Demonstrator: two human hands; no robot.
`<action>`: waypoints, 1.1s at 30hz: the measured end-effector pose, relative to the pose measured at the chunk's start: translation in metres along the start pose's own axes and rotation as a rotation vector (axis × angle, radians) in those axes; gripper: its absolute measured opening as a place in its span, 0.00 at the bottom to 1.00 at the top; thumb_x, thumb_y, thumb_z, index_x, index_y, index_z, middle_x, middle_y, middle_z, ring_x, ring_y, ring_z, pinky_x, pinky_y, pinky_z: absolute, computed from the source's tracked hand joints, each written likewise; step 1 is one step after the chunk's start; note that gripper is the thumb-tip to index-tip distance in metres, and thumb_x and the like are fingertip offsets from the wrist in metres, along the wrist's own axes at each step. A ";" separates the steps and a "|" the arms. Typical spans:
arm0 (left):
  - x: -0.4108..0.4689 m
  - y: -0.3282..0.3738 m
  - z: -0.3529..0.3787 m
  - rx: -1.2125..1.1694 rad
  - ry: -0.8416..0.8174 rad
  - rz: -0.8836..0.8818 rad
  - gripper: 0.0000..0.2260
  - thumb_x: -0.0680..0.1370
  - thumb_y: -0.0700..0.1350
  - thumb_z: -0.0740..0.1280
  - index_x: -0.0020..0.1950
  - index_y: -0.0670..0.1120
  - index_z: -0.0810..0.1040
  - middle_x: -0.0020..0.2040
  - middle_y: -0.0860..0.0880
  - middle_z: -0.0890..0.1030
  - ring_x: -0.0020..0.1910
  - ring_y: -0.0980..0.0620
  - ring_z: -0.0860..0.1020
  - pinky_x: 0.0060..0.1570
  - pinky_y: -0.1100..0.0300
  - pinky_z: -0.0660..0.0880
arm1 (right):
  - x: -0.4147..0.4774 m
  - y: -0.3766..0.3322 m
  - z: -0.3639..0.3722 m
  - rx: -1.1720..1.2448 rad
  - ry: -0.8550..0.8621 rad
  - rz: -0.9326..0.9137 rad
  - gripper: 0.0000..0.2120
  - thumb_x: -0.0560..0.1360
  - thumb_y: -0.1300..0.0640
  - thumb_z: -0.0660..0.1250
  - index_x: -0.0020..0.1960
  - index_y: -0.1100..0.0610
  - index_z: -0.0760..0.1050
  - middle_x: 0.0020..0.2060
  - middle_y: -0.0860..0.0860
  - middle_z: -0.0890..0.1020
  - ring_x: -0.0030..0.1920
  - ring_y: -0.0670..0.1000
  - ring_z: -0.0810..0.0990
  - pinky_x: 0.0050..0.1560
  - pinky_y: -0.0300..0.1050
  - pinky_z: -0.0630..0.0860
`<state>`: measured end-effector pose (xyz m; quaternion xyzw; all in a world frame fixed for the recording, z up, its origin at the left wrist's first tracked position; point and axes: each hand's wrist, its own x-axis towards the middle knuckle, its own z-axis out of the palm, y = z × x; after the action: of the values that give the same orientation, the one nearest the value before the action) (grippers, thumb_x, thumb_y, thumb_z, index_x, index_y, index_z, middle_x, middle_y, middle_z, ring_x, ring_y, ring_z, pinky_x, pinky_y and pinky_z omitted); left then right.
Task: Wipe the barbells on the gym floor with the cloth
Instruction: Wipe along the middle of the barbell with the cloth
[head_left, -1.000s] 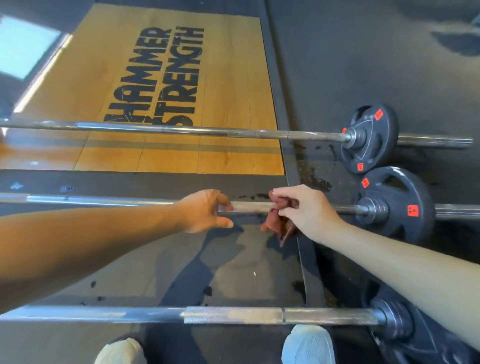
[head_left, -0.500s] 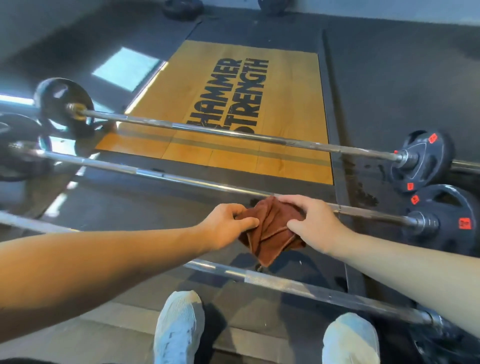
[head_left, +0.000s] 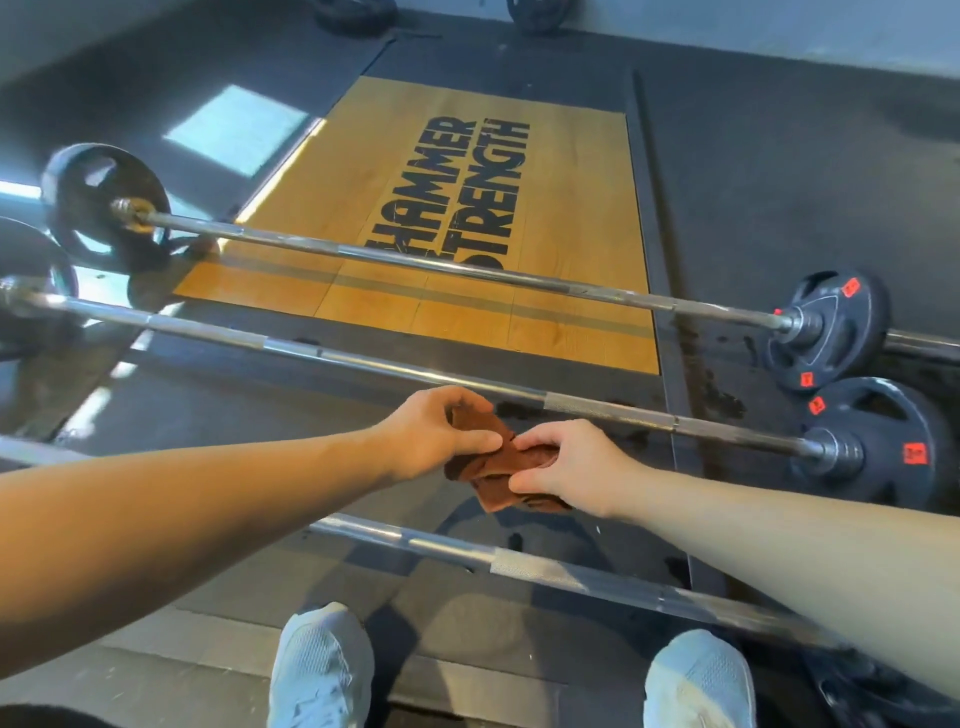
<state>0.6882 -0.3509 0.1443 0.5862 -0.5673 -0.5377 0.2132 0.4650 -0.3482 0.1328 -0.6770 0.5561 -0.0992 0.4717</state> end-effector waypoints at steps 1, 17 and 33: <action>0.010 -0.002 -0.003 0.092 -0.047 0.011 0.17 0.74 0.48 0.78 0.61 0.52 0.80 0.53 0.52 0.83 0.52 0.54 0.82 0.54 0.59 0.81 | 0.006 0.000 0.000 -0.068 0.025 -0.009 0.12 0.71 0.53 0.78 0.55 0.47 0.84 0.47 0.44 0.85 0.47 0.44 0.83 0.52 0.44 0.82; 0.152 -0.049 0.011 0.881 0.061 0.173 0.09 0.82 0.50 0.65 0.54 0.49 0.84 0.49 0.48 0.75 0.50 0.44 0.79 0.41 0.56 0.71 | 0.134 0.093 -0.024 -0.669 0.203 -0.123 0.22 0.83 0.57 0.64 0.76 0.49 0.70 0.76 0.48 0.71 0.78 0.54 0.64 0.79 0.56 0.54; 0.151 -0.118 -0.100 0.991 0.275 0.449 0.07 0.79 0.49 0.70 0.54 0.50 0.85 0.53 0.50 0.81 0.50 0.47 0.75 0.48 0.52 0.70 | 0.178 0.088 0.029 -0.558 0.382 -0.337 0.25 0.74 0.59 0.78 0.69 0.57 0.79 0.64 0.57 0.82 0.63 0.61 0.81 0.67 0.64 0.73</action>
<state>0.7933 -0.4903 0.0177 0.5459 -0.8299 -0.0669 0.0937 0.4905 -0.4781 -0.0187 -0.8308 0.5204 -0.1447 0.1342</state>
